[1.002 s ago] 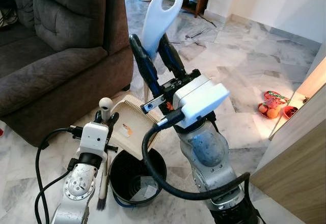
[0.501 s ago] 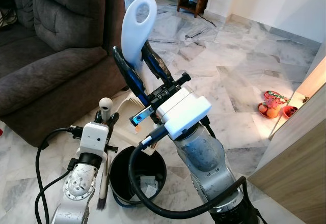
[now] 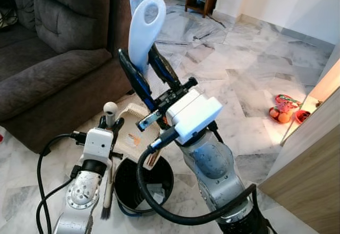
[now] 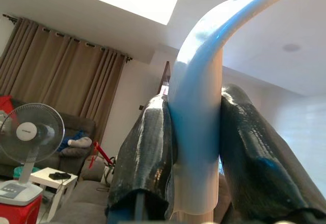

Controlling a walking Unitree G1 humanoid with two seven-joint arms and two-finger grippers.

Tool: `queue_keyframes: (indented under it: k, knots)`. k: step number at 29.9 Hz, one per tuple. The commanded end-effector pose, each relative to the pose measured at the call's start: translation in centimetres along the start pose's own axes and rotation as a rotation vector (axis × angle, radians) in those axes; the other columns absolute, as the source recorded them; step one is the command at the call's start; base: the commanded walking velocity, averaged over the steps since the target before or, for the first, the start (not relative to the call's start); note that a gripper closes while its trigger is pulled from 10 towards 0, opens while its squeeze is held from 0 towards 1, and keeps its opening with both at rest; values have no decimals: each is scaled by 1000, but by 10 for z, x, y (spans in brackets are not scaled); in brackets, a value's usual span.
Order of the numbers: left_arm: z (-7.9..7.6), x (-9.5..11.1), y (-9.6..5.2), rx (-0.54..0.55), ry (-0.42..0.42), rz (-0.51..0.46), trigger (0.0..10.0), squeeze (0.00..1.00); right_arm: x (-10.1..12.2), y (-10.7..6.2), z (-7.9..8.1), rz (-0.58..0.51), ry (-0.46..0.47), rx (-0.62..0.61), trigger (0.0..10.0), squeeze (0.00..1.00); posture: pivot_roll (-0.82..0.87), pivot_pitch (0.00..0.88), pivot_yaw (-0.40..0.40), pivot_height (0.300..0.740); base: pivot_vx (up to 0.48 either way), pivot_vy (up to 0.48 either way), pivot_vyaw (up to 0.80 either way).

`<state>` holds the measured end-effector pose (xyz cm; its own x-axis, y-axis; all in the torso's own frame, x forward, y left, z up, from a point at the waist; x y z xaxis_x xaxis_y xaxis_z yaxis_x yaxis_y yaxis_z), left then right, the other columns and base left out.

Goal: Sweep floor

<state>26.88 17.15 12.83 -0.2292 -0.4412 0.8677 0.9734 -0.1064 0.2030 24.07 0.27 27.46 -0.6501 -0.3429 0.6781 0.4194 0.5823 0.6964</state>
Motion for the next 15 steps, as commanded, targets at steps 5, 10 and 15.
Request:
queue_keyframes:
  k: [5, 10, 15]
  knots:
    - [3, 9, 1, 3, 40, -48, 10000, 0, 9, 4, 6, -42, 21, 45, 10000, 0, 83, 117, -32, 740, 0, 0, 0]
    - [2, 8, 1, 3, 41, -47, 10000, 0, 9, 4, 7, -37, 24, 53, 10000, 0, 83, 114, -32, 740, 0, 0, 0]
    - [2, 8, 1, 2, 45, -44, 10000, 0, 8, 4, 6, -36, 18, 48, 10000, 0, 84, 112, -34, 740, 0, 0, 0]
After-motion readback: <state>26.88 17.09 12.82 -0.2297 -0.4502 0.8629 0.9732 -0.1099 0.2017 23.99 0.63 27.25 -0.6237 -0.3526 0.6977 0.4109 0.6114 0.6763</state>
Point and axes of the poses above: a point about 5 cm out from each wrist's last joint towards the gripper, its own y axis pointing out of the wrist towards the gripper, its own x axis along the axis of the wrist's last joint, z = x × y, the point moved 1 cm from there along y, pointing out of the wrist towards the gripper, and after that the axes turned 10 degrees about y, right-handed, at the moved point
